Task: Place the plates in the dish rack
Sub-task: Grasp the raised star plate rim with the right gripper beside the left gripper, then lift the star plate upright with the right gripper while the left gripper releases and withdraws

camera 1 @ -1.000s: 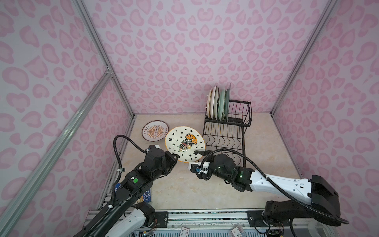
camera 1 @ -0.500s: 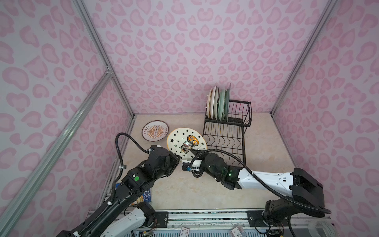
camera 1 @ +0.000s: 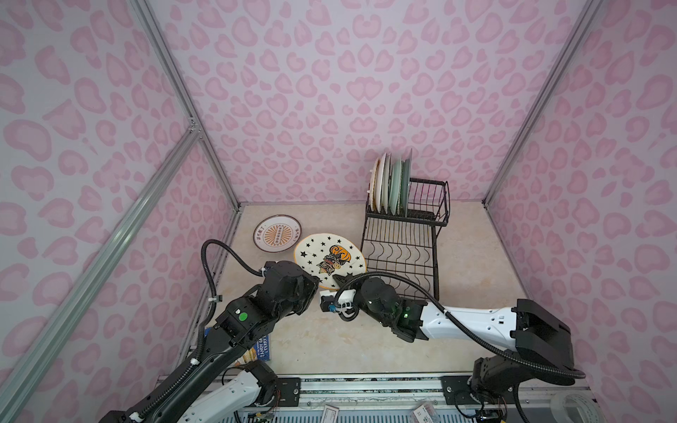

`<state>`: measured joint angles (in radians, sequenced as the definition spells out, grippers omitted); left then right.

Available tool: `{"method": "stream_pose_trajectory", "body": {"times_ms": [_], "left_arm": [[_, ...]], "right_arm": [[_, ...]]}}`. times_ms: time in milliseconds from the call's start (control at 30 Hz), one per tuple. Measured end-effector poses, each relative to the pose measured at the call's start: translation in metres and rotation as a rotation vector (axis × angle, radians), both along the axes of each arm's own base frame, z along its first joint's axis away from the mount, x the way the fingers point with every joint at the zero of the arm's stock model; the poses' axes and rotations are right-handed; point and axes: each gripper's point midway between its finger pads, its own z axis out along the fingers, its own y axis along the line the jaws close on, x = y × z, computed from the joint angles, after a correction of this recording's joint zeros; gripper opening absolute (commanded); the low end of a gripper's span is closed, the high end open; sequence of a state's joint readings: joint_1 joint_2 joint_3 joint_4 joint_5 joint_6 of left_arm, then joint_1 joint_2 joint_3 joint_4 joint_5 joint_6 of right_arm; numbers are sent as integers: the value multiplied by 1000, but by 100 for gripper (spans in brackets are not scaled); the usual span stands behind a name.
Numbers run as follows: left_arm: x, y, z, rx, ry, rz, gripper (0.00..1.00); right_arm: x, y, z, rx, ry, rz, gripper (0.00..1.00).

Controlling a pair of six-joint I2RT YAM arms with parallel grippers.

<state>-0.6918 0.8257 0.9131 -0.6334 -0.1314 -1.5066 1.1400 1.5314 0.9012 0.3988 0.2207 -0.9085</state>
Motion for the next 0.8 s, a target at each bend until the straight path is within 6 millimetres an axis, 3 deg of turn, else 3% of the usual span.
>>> {"method": "stream_pose_trajectory", "body": {"times_ms": [133,267,533,700,800], "left_arm": [[-1,-3,14,-20,-61,-31,67],[-1,-1,39,-34,-162,-54,99],[-14,12,103,-10,-446,-127,98],[-31,21,147,50,-663,-193,98],[-40,24,162,118,-756,-244,98]], "right_arm": [[-4,0,-5,8,41,-1,0],[-3,-7,-9,5,76,-29,0],[-2,-22,13,101,131,-103,0],[-6,-36,41,202,168,-158,0],[-13,-44,61,265,185,-183,0]]}}
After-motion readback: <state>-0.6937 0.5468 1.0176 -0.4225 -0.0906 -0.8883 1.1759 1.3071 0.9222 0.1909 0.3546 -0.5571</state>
